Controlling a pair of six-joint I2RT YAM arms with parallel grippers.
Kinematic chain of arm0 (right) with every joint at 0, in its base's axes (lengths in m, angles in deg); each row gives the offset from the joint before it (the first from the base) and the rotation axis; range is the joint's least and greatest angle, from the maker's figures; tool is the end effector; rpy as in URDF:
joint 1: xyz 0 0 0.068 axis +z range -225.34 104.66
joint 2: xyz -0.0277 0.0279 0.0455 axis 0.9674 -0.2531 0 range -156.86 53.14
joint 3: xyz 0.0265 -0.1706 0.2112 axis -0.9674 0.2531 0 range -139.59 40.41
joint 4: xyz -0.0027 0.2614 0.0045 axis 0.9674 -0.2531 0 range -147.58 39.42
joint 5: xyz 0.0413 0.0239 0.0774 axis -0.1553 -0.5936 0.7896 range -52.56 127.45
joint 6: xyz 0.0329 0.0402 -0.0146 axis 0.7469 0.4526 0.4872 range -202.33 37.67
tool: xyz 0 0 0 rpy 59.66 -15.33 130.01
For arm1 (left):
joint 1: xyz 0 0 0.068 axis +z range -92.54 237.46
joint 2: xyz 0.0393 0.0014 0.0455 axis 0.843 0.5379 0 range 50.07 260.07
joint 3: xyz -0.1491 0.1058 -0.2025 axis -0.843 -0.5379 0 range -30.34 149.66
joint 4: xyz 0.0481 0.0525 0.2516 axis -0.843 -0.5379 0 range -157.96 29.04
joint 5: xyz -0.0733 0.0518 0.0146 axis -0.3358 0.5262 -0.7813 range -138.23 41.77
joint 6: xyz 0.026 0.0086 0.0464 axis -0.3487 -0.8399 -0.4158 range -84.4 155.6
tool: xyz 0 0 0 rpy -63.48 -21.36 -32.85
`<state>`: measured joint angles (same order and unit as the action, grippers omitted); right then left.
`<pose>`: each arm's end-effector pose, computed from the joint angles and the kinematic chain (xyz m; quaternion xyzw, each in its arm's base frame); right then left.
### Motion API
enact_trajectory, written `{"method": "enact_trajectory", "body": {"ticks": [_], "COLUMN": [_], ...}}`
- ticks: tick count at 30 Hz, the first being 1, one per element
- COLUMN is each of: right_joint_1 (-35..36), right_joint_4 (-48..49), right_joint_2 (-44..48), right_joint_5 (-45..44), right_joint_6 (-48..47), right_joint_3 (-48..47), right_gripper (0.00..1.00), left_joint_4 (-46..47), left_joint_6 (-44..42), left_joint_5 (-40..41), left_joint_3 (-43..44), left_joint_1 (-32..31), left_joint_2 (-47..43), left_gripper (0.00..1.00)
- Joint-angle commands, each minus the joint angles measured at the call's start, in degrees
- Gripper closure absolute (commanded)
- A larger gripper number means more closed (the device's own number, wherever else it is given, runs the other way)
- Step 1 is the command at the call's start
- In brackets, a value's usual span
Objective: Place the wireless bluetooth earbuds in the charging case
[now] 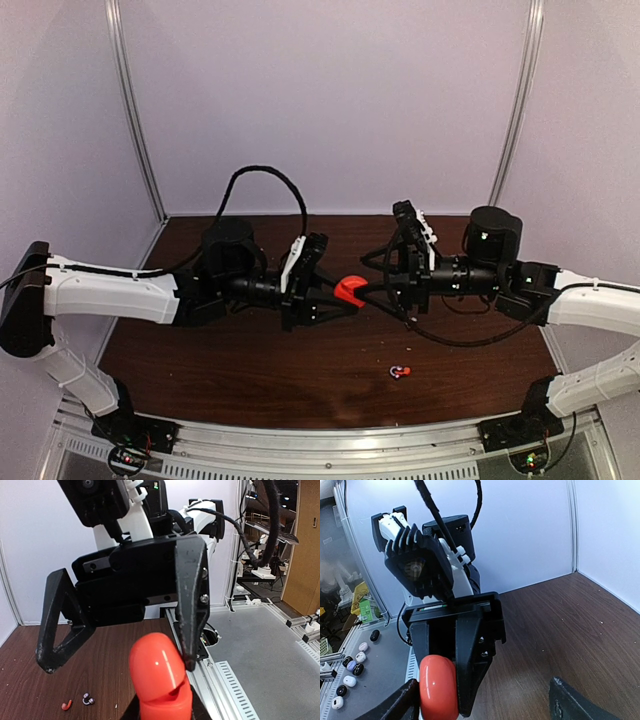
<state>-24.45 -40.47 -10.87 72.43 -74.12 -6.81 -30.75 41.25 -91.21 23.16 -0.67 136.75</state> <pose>0.1474 0.2136 0.3254 -0.4454 0.5910 0.5080 0.4408 0.1602 -0.3037 0.2881 0.5246 0.4937 -0.5640 0.4036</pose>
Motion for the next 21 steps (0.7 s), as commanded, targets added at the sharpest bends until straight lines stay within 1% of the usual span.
{"method": "enact_trajectory", "body": {"ticks": [1,6,11,13,15,16,21], "right_joint_1": [-1.37,-1.38,-1.45,-1.46,-1.01,0.04,2.89], "right_joint_4": [3.29,3.16,1.29,1.43,1.73,1.72,-4.65], "right_joint_2": [2.12,2.55,2.47,2.44,2.63,2.87,1.59], "right_joint_5": [-0.88,-1.11,-3.13,-1.43,2.47,2.9,-2.41], "right_joint_6": [1.37,1.5,0.01,-0.48,-1.3,-2.04,-7.18], "right_joint_3": [-0.85,-0.94,-1.28,-1.38,-1.62,-1.64,-4.0], "right_gripper": [0.13,0.13,0.13,0.13,0.14,0.15,0.17], "left_joint_4": [1.36,0.9,0.77,0.69,0.02,-0.06,-0.69], "left_joint_6": [-2.0,-2.44,-2.44,-1.88,-1.27,-0.93,0.23], "left_joint_5": [-2.2,-2.15,-1.8,-1.59,-1.45,-1.43,-1.51], "left_joint_3": [-0.05,0.12,0.12,0.39,0.91,1.1,1.94], "left_joint_1": [-0.4,-0.36,-0.39,-0.37,-0.39,-0.4,-0.36], "left_joint_2": [-0.9,-0.63,-0.69,-0.6,-0.33,-0.13,0.29], "left_gripper": [0.95,0.95,0.95,0.95,0.95,0.95,0.95]}}
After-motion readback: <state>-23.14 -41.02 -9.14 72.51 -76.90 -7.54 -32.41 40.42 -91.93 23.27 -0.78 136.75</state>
